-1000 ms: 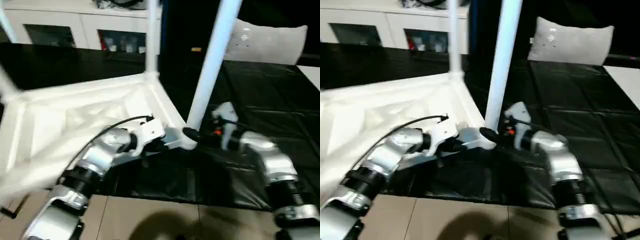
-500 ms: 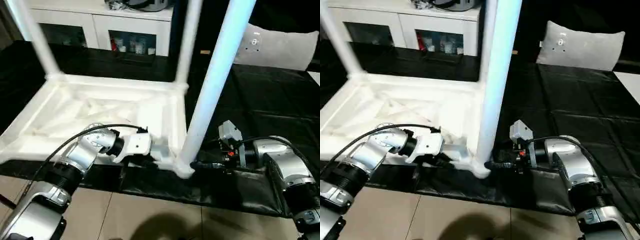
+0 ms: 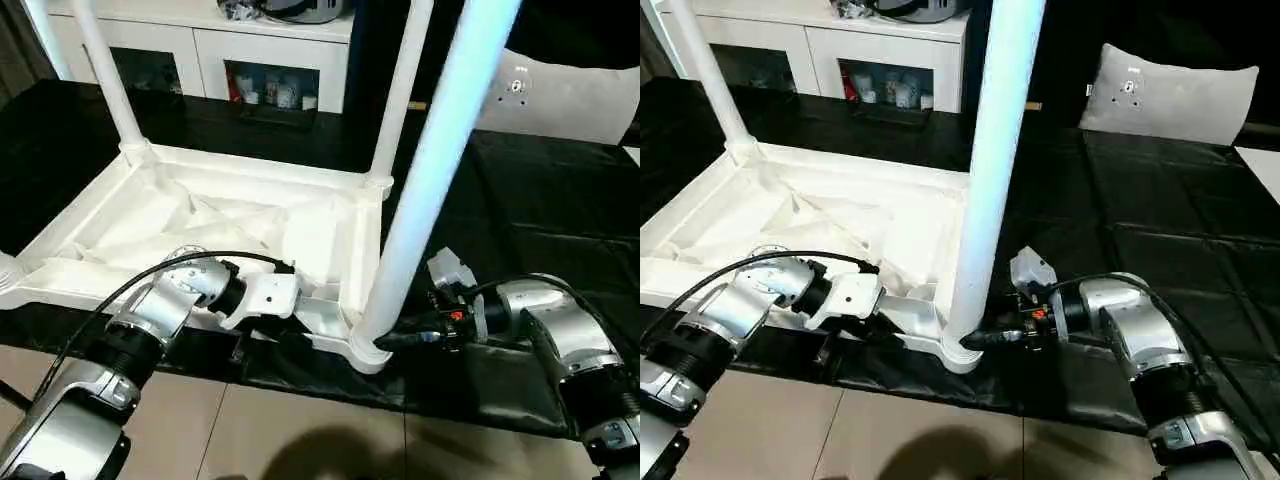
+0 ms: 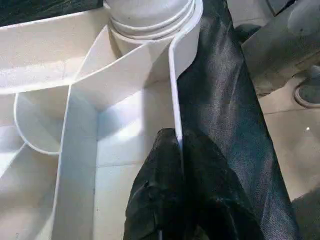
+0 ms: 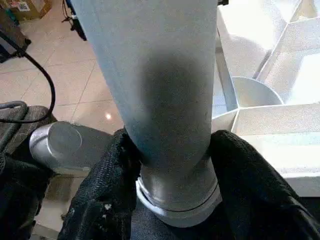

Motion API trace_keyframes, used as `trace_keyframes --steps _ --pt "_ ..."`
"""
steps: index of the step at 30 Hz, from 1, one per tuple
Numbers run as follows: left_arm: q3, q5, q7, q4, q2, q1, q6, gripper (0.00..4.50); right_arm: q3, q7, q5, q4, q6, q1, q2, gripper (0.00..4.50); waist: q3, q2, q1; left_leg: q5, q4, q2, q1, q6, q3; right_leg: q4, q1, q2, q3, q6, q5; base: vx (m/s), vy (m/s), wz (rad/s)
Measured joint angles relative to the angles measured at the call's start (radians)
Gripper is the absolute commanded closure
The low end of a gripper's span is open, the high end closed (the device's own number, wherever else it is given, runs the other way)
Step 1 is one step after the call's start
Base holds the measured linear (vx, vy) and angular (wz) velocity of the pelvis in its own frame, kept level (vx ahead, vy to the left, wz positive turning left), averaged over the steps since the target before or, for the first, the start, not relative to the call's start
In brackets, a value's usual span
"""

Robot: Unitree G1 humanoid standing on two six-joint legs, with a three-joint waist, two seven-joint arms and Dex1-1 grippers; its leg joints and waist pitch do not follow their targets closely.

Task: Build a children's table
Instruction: Rotate leg to tighten

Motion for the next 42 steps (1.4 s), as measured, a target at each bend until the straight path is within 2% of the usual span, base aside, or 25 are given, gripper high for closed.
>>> trace_keyframes --steps 4,7,8,12,15,17,18,20,26,28,32,34,39,42 --pt "0.021 -0.022 0.004 -0.017 -0.013 0.007 0.085 4.5 -0.013 -0.043 0.004 -0.051 0.054 0.025 0.012 2.56 0.0 0.0 -0.001 0.0 0.0 0.0 0.0 0.0 0.0 0.0 0.0 0.0 0.0 0.0 0.0 0.0 0.0 0.0" --pt "0.045 -0.008 0.068 -0.022 -0.026 0.008 0.175 4.5 -0.036 -0.17 -0.011 -0.098 0.107 0.042 0.043 2.56 0.0 0.0 -0.005 0.002 0.0 0.0 0.003 -0.003 0.001 0.0 0.001 0.0 0.001 0.0 0.001 0.0 0.0 0.0" --pt "0.056 0.002 0.094 -0.024 -0.03 0.009 0.207 4.5 -0.047 -0.223 -0.019 -0.102 0.122 0.044 0.066 2.57 0.0 0.0 -0.011 0.003 0.0 0.0 0.004 -0.004 0.001 0.001 0.001 0.0 0.001 0.001 0.001 0.0 0.0 0.0" --pt "0.1 0.02 0.246 -0.056 -0.081 0.019 0.369 4.5 -0.117 -0.498 -0.054 -0.106 0.208 0.034 0.184 2.59 0.0 0.0 -0.059 0.004 0.003 -0.001 0.004 -0.006 0.001 -0.003 0.0 0.0 -0.001 0.001 0.001 0.0 0.0 0.0" --pt "0.128 0.038 0.38 -0.069 -0.152 0.021 0.456 4.5 -0.151 -0.678 -0.097 -0.068 0.239 -0.014 0.25 2.59 0.0 0.0 -0.082 0.004 0.006 0.0 0.0 -0.006 -0.002 -0.008 -0.001 -0.001 -0.007 0.001 0.001 0.0 0.0 0.0" --pt "0.128 0.053 0.44 -0.074 -0.181 0.017 0.482 4.5 -0.166 -0.761 -0.107 -0.047 0.247 -0.032 0.284 2.59 0.0 0.0 -0.087 0.004 0.005 0.0 -0.001 -0.006 -0.004 -0.011 0.0 -0.001 -0.01 0.001 0.001 0.0 0.0 0.0" --pt "0.128 0.061 0.464 -0.074 -0.194 0.014 0.492 4.5 -0.176 -0.798 -0.109 -0.042 0.246 -0.035 0.299 2.25 0.0 0.0 -0.087 0.004 0.005 0.0 -0.001 -0.006 -0.005 -0.011 0.001 -0.001 -0.011 0.001 0.001 0.0 0.0 0.0" --pt "0.128 0.067 0.483 -0.074 -0.2 0.012 0.495 4.5 -0.181 -0.822 -0.111 -0.039 0.237 -0.035 0.31 1.91 0.0 0.0 -0.086 0.004 0.005 0.0 -0.001 -0.006 -0.005 -0.011 0.001 -0.002 -0.011 0.001 0.001 0.0 0.0 0.0" --pt "0.113 0.072 0.485 -0.09 -0.203 0.011 0.483 4.5 -0.184 -0.801 -0.112 -0.041 0.186 -0.024 0.305 1.49 0.0 0.0 -0.078 0.003 0.002 -0.001 -0.003 -0.004 -0.005 -0.011 0.001 -0.004 -0.011 0.001 0.001 0.0 0.0 0.0" --pt "0.107 0.07 0.476 -0.09 -0.193 0.011 0.467 4.5 -0.181 -0.758 -0.111 -0.041 0.152 -0.017 0.277 1.2 0.0 0.0 -0.072 0.003 0.0 -0.001 -0.004 -0.004 -0.005 -0.009 0.0 -0.004 -0.011 0.001 0.001 0.0 0.0 0.0" --pt "0.097 0.067 0.44 -0.085 -0.175 0.012 0.418 4.5 -0.173 -0.656 -0.087 -0.042 0.103 0.0 0.22 1.0 0.0 0.0 -0.055 0.003 -0.004 -0.001 -0.002 -0.004 -0.004 -0.003 -0.002 -0.004 -0.01 0.001 0.001 0.0 0.0 0.0" --pt "0.089 0.063 0.398 -0.082 -0.145 0.017 0.36 4.5 -0.152 -0.568 -0.08 -0.046 0.081 0.005 0.17 0.66 0.0 0.001 -0.051 0.003 -0.007 0.0 -0.002 -0.004 -0.005 -0.002 -0.004 -0.002 -0.01 0.0 0.0 0.0 0.0 0.0" --pt "0.068 0.045 0.268 -0.061 -0.07 0.024 0.236 4.5 -0.112 -0.373 -0.074 -0.046 0.04 0.009 0.073 0.33 0.0 0.0 -0.042 0.003 -0.005 0.001 -0.001 -0.005 -0.004 -0.002 -0.002 -0.002 -0.009 -0.001 -0.001 0.0 0.0 0.0" --pt "0.057 0.038 0.204 -0.051 -0.045 0.021 0.19 4.5 -0.092 -0.302 -0.073 -0.037 0.021 0.008 0.043 0.33 0.0 -0.001 -0.036 0.003 -0.004 0.001 -0.001 -0.005 -0.004 -0.002 -0.001 -0.002 -0.009 -0.001 -0.001 0.0 0.0 0.0"
